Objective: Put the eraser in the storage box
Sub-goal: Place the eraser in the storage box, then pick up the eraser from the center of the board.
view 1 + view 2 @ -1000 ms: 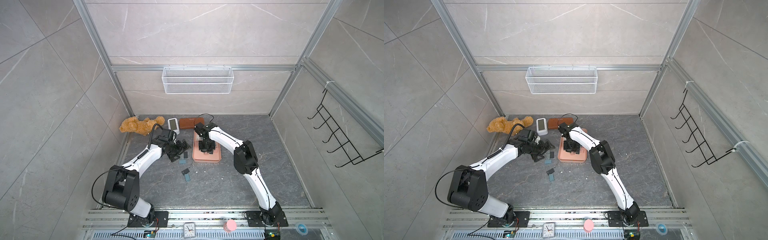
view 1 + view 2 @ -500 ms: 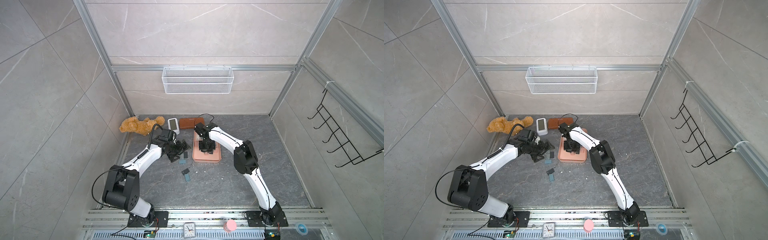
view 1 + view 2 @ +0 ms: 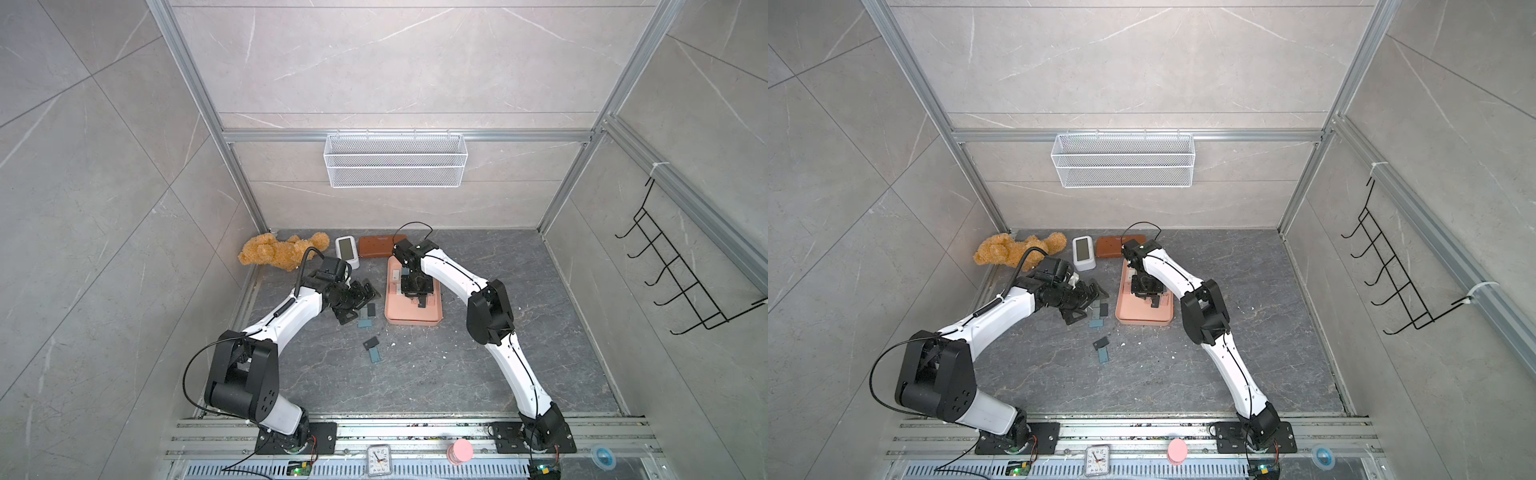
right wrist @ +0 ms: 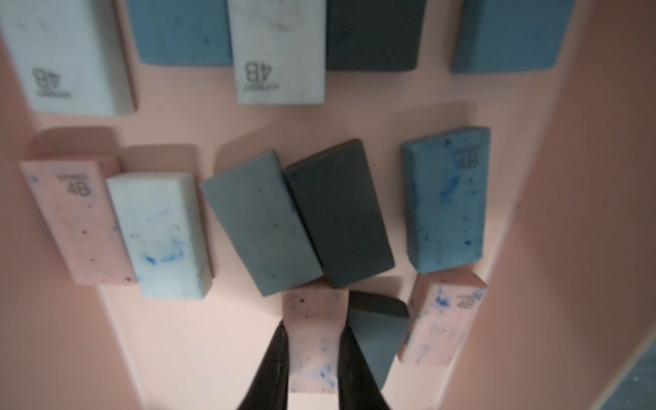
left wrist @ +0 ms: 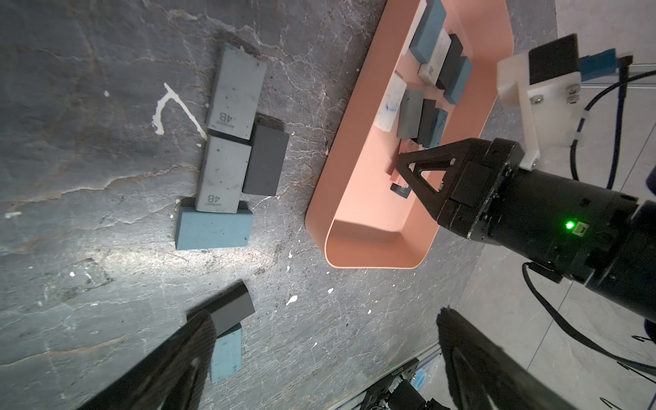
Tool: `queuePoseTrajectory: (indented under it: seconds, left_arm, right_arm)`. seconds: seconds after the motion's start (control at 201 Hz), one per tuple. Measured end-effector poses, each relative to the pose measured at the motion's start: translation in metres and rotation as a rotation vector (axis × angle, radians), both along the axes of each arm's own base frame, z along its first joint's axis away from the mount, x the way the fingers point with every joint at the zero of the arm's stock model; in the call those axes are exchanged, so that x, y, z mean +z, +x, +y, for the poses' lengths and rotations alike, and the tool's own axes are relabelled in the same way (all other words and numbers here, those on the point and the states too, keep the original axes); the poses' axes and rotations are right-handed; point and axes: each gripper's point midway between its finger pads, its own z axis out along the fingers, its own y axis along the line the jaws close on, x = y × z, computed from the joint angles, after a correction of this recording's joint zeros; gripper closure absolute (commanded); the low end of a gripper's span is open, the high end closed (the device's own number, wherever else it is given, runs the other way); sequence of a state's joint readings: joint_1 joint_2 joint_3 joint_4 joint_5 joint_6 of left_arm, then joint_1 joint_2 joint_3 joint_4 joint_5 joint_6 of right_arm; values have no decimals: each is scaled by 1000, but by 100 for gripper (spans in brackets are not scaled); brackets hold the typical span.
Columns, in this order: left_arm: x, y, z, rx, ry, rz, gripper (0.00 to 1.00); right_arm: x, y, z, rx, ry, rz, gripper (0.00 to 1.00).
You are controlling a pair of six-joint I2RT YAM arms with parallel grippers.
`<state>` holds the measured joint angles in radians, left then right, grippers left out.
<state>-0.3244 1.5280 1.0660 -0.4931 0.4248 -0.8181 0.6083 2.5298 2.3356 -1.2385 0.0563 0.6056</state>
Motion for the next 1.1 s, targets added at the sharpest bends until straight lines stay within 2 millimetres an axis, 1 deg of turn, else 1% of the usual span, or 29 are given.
queuePoseTrajectory:
  seconds: [0.184,0.926,1.095]
  left_arm:
    - [0,0,0,-2,1,-1,1]
    - [-4,-4,2,-2,6,6,1]
    - [-5,-5,2,-2,7,9,1]
  right_arm:
    - [0,0,0,0,-2,2,75]
    - [0,-2,3,12,-4,-1,55]
    - [3,-4,3,19,-7,-5,51]
